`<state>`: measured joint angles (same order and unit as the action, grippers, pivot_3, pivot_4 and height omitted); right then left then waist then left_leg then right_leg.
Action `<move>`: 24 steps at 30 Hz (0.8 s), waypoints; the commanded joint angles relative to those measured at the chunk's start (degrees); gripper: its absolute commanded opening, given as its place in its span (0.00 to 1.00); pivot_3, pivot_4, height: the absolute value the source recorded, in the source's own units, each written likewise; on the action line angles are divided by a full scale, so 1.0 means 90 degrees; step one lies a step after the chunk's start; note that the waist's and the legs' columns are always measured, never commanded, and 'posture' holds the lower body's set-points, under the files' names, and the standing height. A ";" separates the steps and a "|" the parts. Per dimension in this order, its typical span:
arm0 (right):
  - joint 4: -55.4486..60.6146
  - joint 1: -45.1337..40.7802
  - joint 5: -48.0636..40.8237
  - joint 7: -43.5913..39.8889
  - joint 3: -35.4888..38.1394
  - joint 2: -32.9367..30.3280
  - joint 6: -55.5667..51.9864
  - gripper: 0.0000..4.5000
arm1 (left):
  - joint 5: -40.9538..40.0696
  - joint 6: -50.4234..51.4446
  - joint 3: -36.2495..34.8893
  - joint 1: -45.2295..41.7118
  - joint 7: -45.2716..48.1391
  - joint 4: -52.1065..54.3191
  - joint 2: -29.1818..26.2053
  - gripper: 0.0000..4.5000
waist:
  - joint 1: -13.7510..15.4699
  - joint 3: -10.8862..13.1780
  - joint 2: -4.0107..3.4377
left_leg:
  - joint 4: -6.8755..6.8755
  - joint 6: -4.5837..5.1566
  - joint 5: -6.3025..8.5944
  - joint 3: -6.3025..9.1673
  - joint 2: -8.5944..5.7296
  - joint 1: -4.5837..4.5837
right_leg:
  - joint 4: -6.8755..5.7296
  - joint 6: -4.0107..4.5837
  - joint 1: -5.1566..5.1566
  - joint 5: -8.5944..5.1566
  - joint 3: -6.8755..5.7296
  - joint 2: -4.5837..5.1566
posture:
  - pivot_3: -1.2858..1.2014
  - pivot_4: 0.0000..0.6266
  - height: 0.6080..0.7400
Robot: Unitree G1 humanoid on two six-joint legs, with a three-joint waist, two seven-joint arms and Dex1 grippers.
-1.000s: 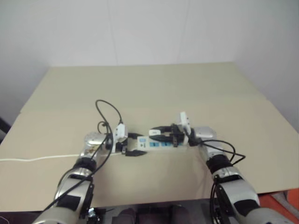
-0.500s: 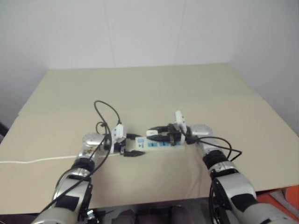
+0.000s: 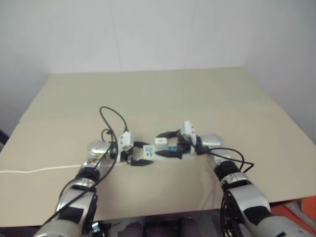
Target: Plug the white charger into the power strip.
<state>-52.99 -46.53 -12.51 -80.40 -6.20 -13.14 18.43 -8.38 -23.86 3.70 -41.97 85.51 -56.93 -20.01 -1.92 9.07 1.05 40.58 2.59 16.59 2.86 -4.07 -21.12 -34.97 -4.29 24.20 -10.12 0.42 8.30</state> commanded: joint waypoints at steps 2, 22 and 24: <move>-0.0246 0.0223 0.0274 -0.0095 -0.0087 -0.0175 -0.0033 0.99 | 0.0096 -0.0012 0.0106 -0.0074 0.0039 0.0021 0.0074 0.73 | 0.0012 0.0000 0.0000 | 0.0000 0.0001 0.0000 0.0000 0.0000 0.0000 | 0.0000 0.0000 0.0000 0.0000 0.0000 0.0000 | 0.52 0.24 1.00; 0.3374 0.1432 -0.0672 0.0073 0.0984 -0.2093 -0.0811 1.00 | -0.1997 0.2412 -0.1093 0.1884 0.0189 0.4431 -0.1480 1.00 | -0.0021 0.0011 -0.0009 | -0.0028 -0.0064 -0.0038 0.0000 0.0002 -0.0119 | -0.0014 0.0005 0.0132 0.0003 0.0013 0.0005 | 0.52 0.24 1.00; 0.3986 0.1907 -0.0829 -0.0021 0.1339 -0.2788 -0.0914 1.00 | -0.2005 0.2494 -0.1239 0.2327 0.0200 0.4780 -0.1904 1.00 | -0.0016 0.0017 -0.0020 | -0.0044 -0.0065 -0.0039 -0.0002 0.0001 -0.0126 | -0.0013 0.0006 0.0146 0.0002 0.0013 0.0005 | 0.52 0.24 1.00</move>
<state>-22.23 -30.01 -17.38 -79.96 2.18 -35.77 11.13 -24.94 -2.60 -5.50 -22.42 87.25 -16.83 -35.65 -2.07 9.22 0.87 40.10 2.00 16.24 2.83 -4.06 -22.24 -35.04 -4.23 25.51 -10.11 0.53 8.35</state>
